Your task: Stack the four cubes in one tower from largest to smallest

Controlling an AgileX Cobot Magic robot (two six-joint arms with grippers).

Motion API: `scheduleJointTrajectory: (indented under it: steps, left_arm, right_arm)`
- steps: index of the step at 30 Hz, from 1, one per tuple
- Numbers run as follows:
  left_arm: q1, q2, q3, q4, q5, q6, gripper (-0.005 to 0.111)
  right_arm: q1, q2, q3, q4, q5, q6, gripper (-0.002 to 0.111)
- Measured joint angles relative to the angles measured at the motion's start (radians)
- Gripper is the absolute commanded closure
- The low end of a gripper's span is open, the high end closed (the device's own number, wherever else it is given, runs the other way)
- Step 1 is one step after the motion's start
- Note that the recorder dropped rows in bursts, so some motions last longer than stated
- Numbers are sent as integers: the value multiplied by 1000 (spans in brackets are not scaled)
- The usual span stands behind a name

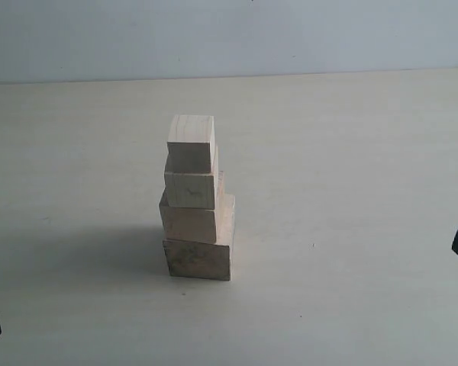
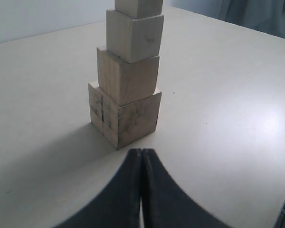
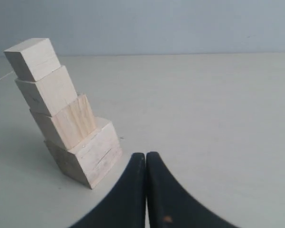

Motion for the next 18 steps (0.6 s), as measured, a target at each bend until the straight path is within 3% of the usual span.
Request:
scheduleJointTrajectory:
  steps: [6, 9, 18]
  left_arm:
    - [0, 0, 0, 0, 0, 0, 107]
    - [0, 0, 0, 0, 0, 0, 107]
    - [0, 0, 0, 0, 0, 0, 107]
  right_arm:
    - [-89, -147, 56, 91, 125, -69, 108]
    - [-93, -150, 62, 120, 200, -72, 108]
    - [-93, -150, 62, 129, 209, -72, 108]
